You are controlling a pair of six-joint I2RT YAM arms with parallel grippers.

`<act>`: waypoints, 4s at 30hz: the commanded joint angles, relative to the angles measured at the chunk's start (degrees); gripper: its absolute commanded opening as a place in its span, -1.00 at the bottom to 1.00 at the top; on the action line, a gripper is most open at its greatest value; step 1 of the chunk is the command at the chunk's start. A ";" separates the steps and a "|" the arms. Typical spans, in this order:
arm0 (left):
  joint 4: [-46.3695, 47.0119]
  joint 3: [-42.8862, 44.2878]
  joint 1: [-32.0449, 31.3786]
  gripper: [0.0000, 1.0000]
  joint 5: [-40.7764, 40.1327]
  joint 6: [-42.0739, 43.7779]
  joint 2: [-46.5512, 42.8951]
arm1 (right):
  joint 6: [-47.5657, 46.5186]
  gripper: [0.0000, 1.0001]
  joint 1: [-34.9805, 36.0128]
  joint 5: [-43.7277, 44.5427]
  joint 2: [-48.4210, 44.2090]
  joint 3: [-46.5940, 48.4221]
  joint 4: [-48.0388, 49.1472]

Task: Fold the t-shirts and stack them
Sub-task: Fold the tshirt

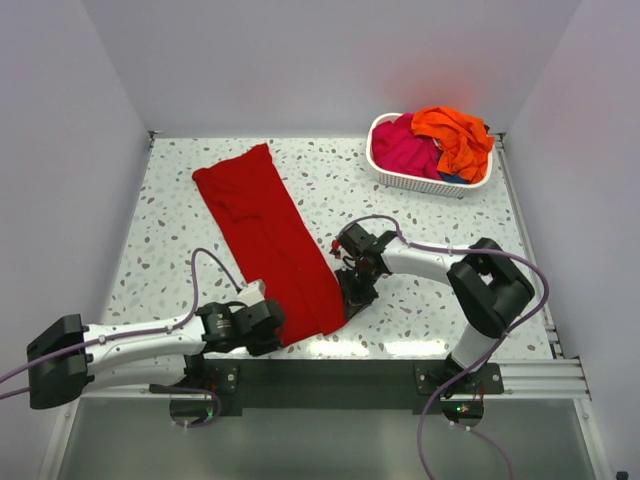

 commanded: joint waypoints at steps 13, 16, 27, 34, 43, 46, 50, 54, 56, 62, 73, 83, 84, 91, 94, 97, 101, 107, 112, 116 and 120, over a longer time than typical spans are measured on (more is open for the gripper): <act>-6.92 9.92 -14.06 -1.00 -7.93 -11.39 0.81 | 0.32 -1.00 0.15 1.05 -3.99 8.26 -11.09; -9.48 12.40 -16.53 -1.00 -8.99 -14.91 1.07 | -0.12 -1.00 0.15 1.59 -5.39 9.66 -14.08; -15.72 16.18 -17.85 -1.00 -12.67 -20.89 -2.25 | -0.30 -1.00 0.15 2.55 -8.57 15.46 -21.64; -18.36 13.11 -17.50 -1.00 -18.83 -25.99 -11.56 | 0.85 -1.00 -0.29 4.75 -0.75 24.77 -20.85; -15.03 14.95 -2.05 -1.00 -14.97 -8.45 -10.19 | 0.59 -1.00 -1.43 5.45 8.22 37.61 -22.79; -15.11 15.92 2.53 -1.00 -13.47 -4.13 -8.77 | 0.23 -1.00 -1.61 5.45 10.50 40.25 -23.14; -13.44 15.21 9.82 -1.00 -11.20 1.42 -9.64 | 0.14 -1.00 -1.96 5.37 13.58 43.93 -23.32; -8.97 14.95 20.78 -1.00 -6.38 10.11 -8.77 | 0.06 -1.00 -2.40 5.72 17.70 47.98 -23.23; -6.51 15.39 24.67 -1.00 -3.99 15.83 -5.61 | 0.06 -1.00 -2.66 5.98 19.20 50.87 -23.05; -6.06 19.08 35.48 -1.00 -1.43 24.80 0.63 | 0.58 -1.00 -3.89 6.07 26.76 60.53 -22.35; -1.40 20.75 47.62 -1.00 2.26 33.07 8.81 | 1.73 -1.00 -5.56 4.58 38.54 74.79 -22.09; 1.50 22.24 51.58 -1.00 4.19 35.97 15.13 | 2.95 -1.00 -5.92 3.43 43.64 79.62 -19.80; 1.59 22.59 51.93 -1.00 4.19 36.15 16.18 | 3.57 -1.00 -6.00 3.26 43.90 80.15 -19.54; -5.08 30.41 57.64 -0.03 -3.09 36.85 16.20 | 12.79 0.13 -8.19 -3.15 39.18 78.50 -5.23; -6.84 34.71 58.97 0.20 -6.00 37.55 14.70 | 16.57 0.56 -9.51 -5.44 36.71 76.47 2.68; -6.85 36.75 58.96 0.26 -4.43 38.43 14.61 | 16.23 0.67 -10.13 -5.71 34.59 75.33 4.63; -3.95 32.10 58.53 0.27 2.24 39.05 12.16 | 10.97 0.67 -10.13 -5.18 30.30 69.98 2.36; -3.77 22.08 55.72 0.33 4.80 37.65 4.35 | 3.85 0.64 -10.31 -3.69 23.26 53.02 1.12; -3.95 15.32 53.35 0.34 7.80 35.45 -1.46 | 0.85 0.62 -10.22 -2.28 17.82 40.55 1.03; -3.34 11.44 47.55 0.36 8.06 32.20 -3.05 | -0.56 0.61 -10.22 -0.88 15.96 34.55 1.38; -0.09 7.66 45.96 0.37 10.60 29.56 -3.49 | -0.82 0.59 -10.22 -0.52 16.31 31.65 1.73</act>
